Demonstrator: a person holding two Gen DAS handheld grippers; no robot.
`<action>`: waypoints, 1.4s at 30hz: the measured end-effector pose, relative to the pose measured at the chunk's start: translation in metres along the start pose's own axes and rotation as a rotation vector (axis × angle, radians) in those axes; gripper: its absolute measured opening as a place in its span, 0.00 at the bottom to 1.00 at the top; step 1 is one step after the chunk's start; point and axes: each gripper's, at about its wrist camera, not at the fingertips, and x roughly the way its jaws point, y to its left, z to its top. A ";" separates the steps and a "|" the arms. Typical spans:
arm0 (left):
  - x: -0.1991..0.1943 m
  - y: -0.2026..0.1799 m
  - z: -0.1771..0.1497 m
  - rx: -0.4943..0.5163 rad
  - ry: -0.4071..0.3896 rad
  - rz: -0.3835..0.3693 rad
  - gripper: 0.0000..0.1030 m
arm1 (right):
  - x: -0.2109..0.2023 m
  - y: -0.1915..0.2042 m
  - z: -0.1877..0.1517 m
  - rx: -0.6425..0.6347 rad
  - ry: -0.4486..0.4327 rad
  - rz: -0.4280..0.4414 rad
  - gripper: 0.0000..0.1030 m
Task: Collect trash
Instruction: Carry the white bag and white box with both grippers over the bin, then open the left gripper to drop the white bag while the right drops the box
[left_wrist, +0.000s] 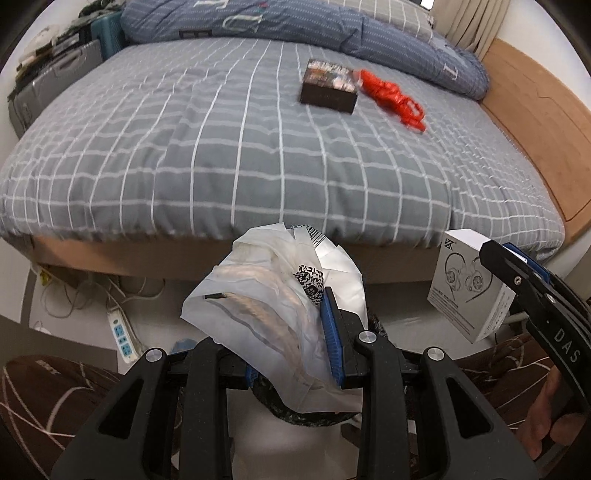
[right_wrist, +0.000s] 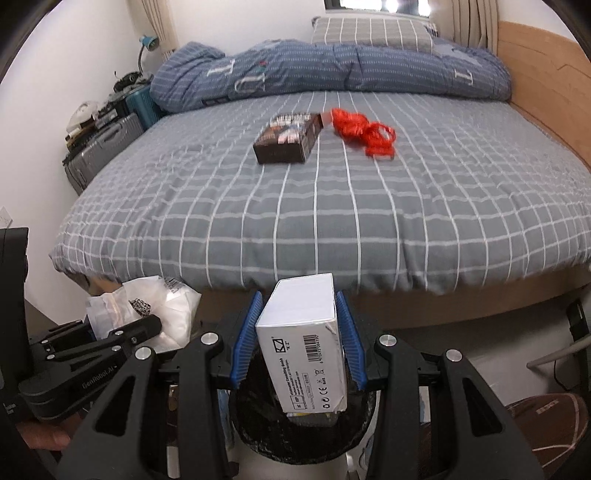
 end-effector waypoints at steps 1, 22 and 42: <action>0.005 0.002 -0.002 -0.003 0.009 0.000 0.27 | 0.005 0.000 -0.003 -0.001 0.008 -0.001 0.39; 0.122 0.017 -0.021 0.033 0.157 0.025 0.28 | 0.133 -0.008 -0.046 -0.022 0.239 -0.030 0.39; 0.146 0.059 -0.023 -0.048 0.194 0.055 0.28 | 0.181 0.025 -0.061 -0.087 0.322 -0.004 0.51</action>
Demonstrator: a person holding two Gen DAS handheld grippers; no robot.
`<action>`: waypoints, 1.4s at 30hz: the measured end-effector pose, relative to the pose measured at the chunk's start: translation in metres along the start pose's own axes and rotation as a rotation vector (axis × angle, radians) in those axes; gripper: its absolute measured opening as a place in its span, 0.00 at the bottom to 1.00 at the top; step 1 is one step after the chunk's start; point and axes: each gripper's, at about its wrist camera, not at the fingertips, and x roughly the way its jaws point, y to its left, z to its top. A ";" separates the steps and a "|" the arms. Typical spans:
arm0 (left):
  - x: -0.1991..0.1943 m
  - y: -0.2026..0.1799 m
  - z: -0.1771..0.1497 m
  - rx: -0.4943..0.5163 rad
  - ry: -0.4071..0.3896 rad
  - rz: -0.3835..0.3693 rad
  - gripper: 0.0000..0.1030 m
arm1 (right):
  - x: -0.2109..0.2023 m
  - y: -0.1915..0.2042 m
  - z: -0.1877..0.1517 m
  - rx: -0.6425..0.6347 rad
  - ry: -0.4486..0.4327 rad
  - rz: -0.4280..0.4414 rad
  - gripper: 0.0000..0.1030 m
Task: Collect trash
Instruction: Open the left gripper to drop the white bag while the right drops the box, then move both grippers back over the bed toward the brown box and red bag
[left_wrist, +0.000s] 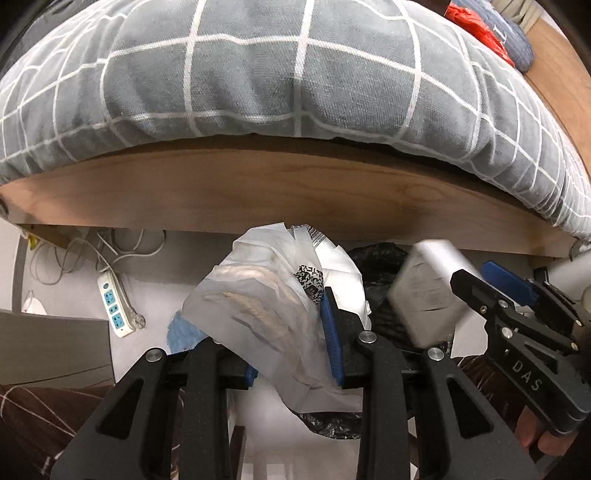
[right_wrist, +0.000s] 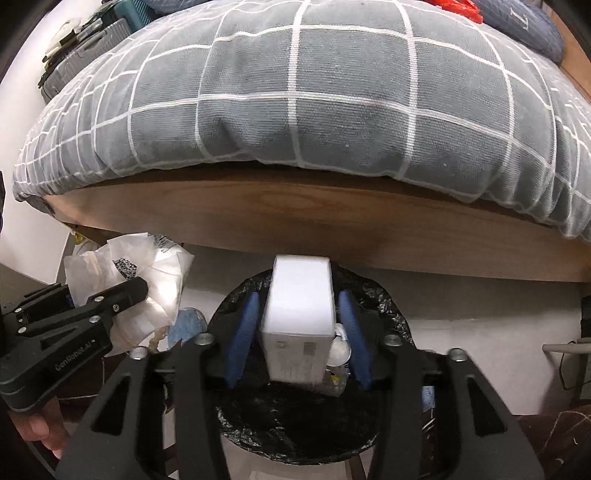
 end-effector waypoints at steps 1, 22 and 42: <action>-0.005 -0.009 0.000 0.002 0.002 0.000 0.28 | 0.000 -0.001 0.000 0.001 -0.003 -0.003 0.56; 0.019 -0.094 -0.006 0.136 0.012 -0.046 0.28 | -0.026 -0.109 -0.040 0.167 -0.048 -0.163 0.84; 0.005 -0.125 -0.006 0.227 -0.057 0.016 0.74 | -0.045 -0.125 -0.037 0.184 -0.093 -0.173 0.84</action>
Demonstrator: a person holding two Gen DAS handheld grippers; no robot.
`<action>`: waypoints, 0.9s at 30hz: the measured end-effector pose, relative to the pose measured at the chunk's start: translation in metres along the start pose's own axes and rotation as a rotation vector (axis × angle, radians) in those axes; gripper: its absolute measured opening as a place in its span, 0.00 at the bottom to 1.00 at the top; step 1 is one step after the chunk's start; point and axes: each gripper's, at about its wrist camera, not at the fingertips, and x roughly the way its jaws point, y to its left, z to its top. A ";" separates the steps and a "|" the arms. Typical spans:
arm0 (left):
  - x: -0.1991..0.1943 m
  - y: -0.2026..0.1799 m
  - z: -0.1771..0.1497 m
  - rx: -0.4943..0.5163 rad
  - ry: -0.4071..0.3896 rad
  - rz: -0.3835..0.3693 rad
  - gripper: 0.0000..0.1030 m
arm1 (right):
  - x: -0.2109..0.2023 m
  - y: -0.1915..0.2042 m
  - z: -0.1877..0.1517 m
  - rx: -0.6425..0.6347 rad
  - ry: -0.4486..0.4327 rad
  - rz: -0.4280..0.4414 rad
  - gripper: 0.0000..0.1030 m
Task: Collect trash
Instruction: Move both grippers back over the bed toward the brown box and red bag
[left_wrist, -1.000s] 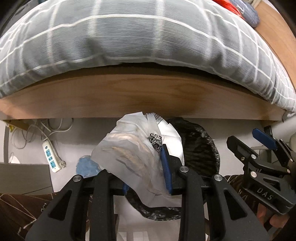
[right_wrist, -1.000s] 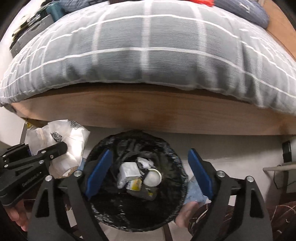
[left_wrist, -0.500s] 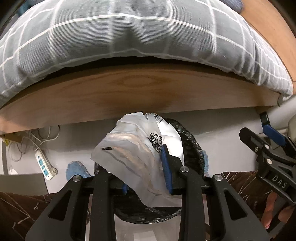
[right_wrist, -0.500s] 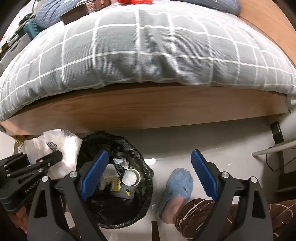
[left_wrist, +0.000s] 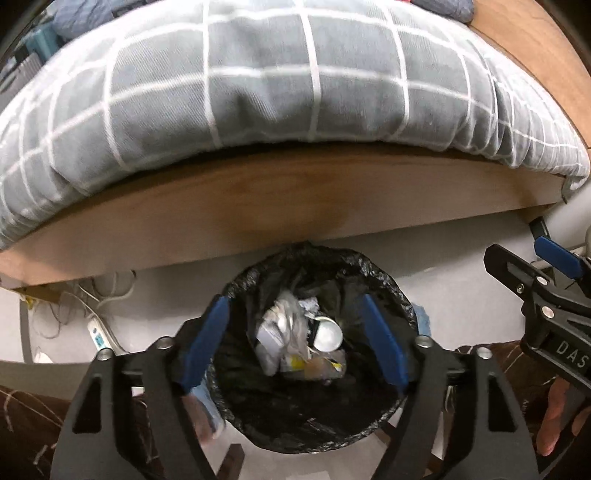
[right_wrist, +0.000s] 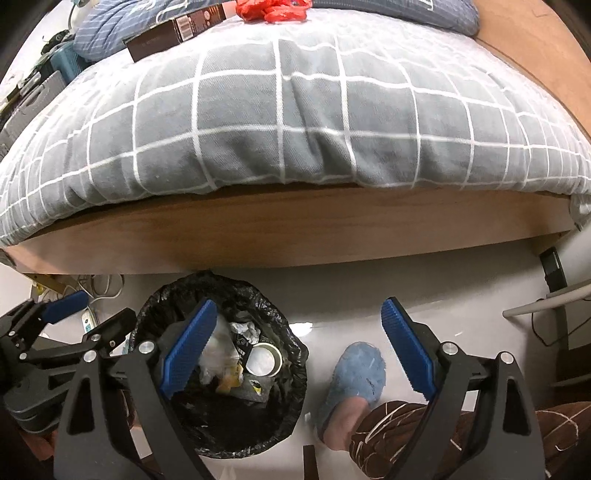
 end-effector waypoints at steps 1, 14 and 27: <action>-0.004 0.000 0.001 0.002 -0.008 0.007 0.77 | -0.009 -0.001 0.004 -0.003 -0.006 0.001 0.84; -0.087 0.023 0.034 -0.055 -0.206 0.018 0.94 | -0.079 0.008 0.044 -0.025 -0.209 0.018 0.87; -0.138 0.046 0.087 -0.111 -0.336 0.003 0.94 | -0.130 0.018 0.101 -0.050 -0.379 0.022 0.93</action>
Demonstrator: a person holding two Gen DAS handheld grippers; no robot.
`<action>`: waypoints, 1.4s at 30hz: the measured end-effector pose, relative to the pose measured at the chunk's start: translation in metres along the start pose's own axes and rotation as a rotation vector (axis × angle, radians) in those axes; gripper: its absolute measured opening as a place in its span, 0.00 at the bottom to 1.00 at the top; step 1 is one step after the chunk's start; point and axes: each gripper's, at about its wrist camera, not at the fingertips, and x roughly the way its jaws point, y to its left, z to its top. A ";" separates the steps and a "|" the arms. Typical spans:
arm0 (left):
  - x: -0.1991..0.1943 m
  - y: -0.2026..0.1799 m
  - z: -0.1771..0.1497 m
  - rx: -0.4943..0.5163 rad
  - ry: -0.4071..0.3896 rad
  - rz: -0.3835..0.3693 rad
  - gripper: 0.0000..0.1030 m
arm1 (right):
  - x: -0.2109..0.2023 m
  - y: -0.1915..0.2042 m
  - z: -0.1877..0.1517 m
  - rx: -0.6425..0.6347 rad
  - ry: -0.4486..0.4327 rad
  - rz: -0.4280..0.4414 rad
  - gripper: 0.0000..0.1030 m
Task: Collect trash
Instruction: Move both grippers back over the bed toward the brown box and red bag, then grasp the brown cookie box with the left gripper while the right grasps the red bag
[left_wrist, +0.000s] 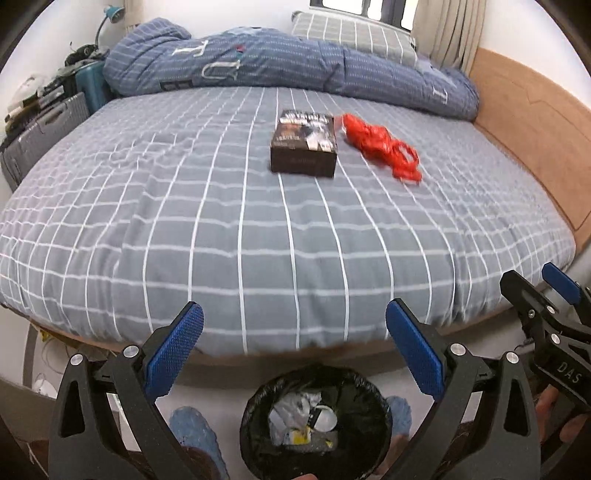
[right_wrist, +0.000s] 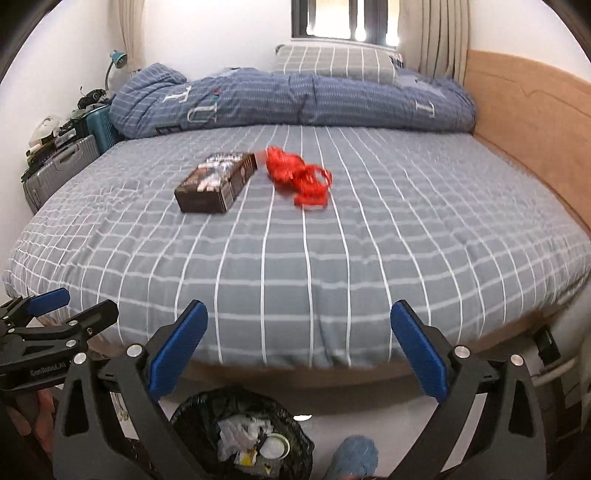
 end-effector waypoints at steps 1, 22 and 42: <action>0.003 0.002 0.003 -0.004 -0.002 -0.001 0.94 | 0.001 0.001 0.004 -0.003 -0.005 -0.002 0.93; 0.040 0.017 0.085 -0.023 -0.041 0.010 0.94 | 0.070 -0.001 0.080 -0.017 -0.034 -0.008 0.93; 0.152 0.000 0.174 0.030 0.056 -0.059 0.94 | 0.200 -0.012 0.162 -0.023 0.017 -0.014 0.93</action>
